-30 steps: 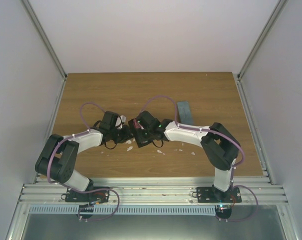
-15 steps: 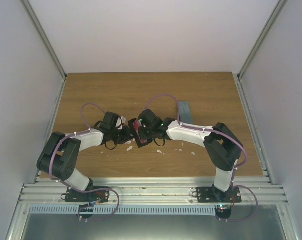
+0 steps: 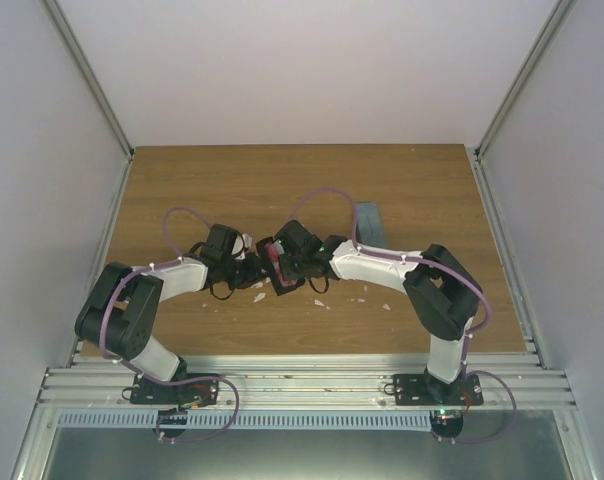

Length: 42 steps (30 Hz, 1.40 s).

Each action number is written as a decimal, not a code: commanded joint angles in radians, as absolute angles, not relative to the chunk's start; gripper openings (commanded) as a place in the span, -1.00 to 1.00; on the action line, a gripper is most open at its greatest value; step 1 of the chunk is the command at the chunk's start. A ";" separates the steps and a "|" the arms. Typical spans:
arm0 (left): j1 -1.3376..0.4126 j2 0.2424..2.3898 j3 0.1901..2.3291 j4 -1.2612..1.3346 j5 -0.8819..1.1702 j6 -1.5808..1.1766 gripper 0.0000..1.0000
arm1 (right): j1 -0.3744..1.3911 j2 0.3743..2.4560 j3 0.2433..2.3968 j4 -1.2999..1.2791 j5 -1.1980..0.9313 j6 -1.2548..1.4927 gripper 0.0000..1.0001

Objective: Organize the sunglasses
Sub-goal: Adjust the sunglasses in the sunglasses case.

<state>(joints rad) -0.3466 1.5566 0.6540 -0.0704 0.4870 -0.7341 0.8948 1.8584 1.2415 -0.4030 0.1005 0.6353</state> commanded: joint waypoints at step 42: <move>-0.362 1.555 0.666 -0.042 0.474 -0.731 -0.47 | 0.918 1.835 1.285 -0.380 0.074 0.610 -0.72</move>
